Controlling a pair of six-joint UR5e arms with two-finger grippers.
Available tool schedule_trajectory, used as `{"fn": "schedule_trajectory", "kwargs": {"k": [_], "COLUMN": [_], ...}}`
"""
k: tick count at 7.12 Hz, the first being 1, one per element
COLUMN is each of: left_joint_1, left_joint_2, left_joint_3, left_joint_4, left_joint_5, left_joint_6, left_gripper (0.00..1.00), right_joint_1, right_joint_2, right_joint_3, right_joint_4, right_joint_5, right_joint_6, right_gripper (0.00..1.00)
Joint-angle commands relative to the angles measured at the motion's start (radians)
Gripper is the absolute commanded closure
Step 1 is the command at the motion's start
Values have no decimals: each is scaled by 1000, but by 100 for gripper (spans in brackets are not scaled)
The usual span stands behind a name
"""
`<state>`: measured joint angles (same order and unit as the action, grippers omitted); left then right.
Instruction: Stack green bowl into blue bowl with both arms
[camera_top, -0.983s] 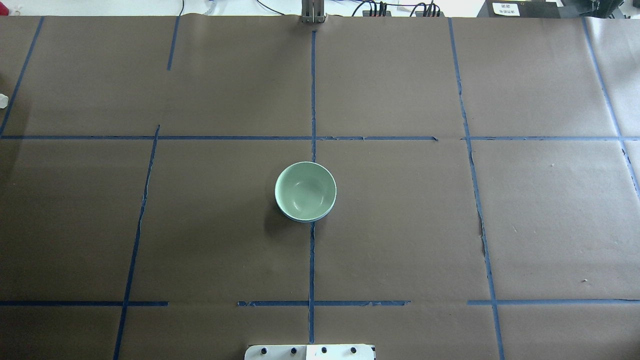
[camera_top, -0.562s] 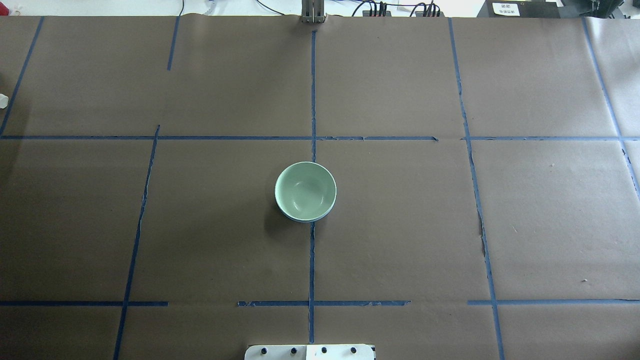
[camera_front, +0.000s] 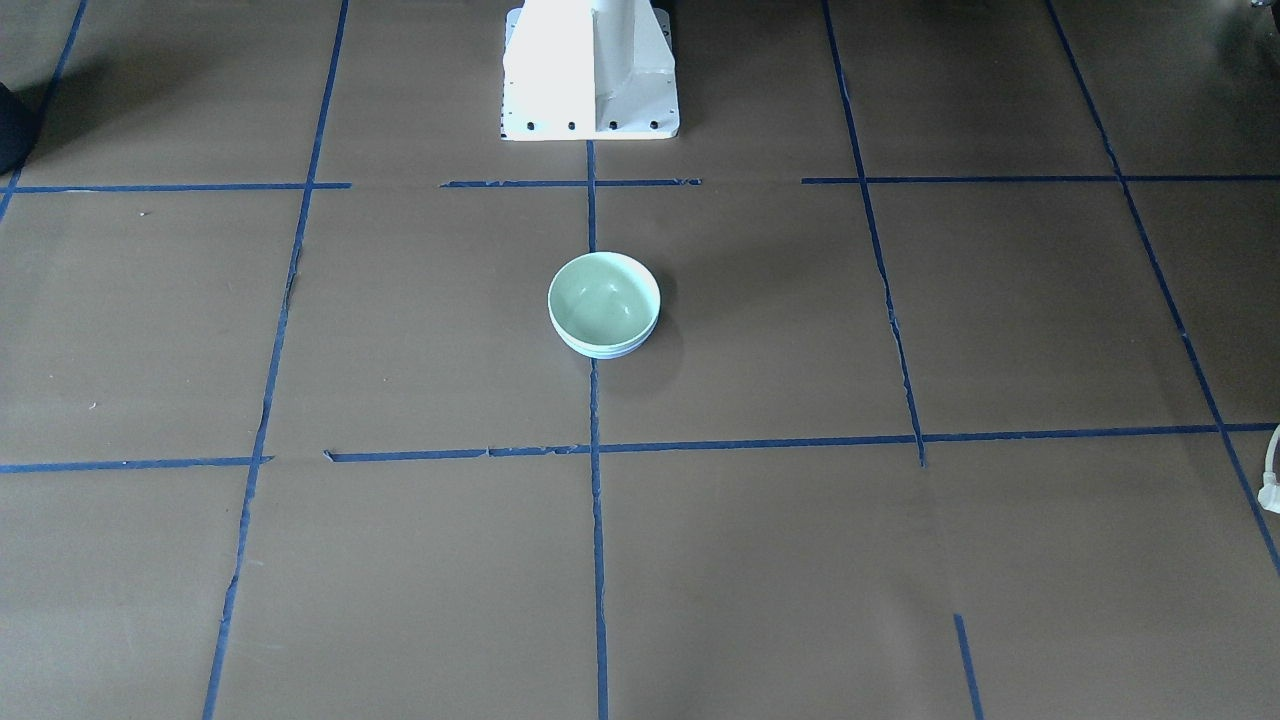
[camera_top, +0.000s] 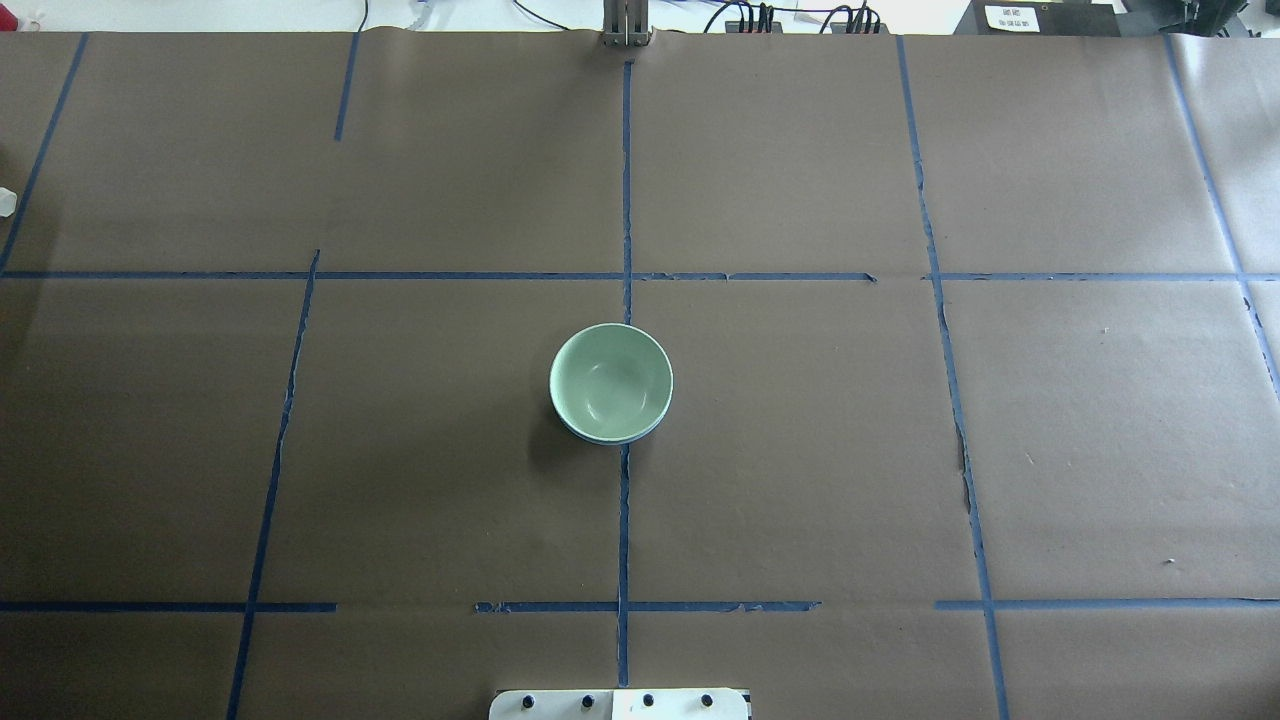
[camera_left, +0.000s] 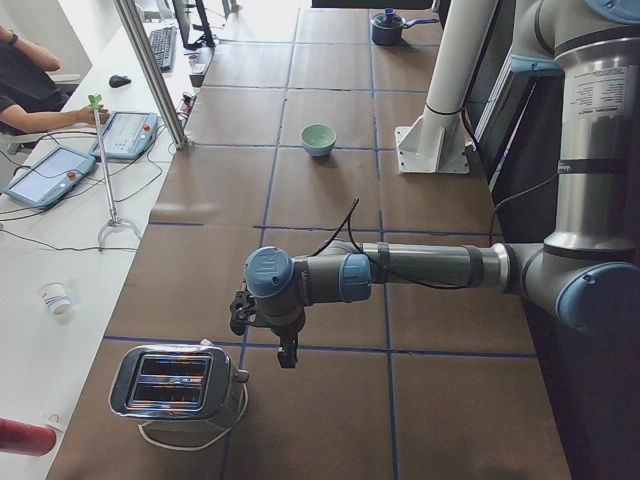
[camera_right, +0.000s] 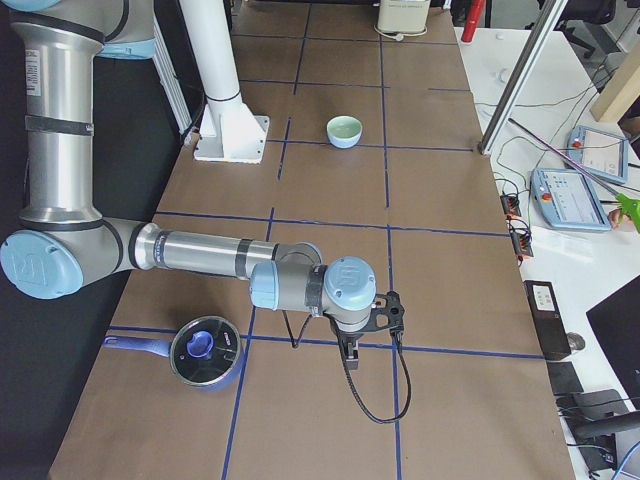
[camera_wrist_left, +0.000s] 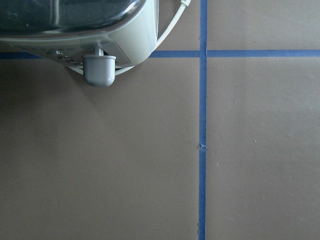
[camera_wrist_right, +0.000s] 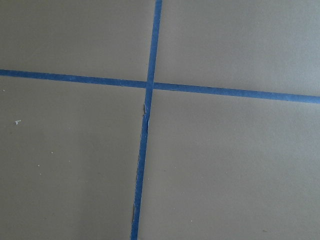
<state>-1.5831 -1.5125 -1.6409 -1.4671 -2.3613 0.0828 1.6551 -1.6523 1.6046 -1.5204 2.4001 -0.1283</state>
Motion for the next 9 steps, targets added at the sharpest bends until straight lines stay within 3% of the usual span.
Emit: {"fn": "schedule_trajectory", "kwargs": {"k": [1,9], "left_joint_1": [0,0], "left_joint_2": [0,0], "left_joint_3": [1,-5], "left_joint_4": [-1,-1], "left_joint_5": [0,-1], "left_joint_6": [0,0], "left_gripper": [0,0], "right_joint_1": [0,0], "right_joint_2": [0,-11], "right_joint_3": [5,5], "right_joint_4": [0,0], "right_joint_5": [-3,-19], "right_joint_6": [27,39], "right_gripper": [0,0]}}
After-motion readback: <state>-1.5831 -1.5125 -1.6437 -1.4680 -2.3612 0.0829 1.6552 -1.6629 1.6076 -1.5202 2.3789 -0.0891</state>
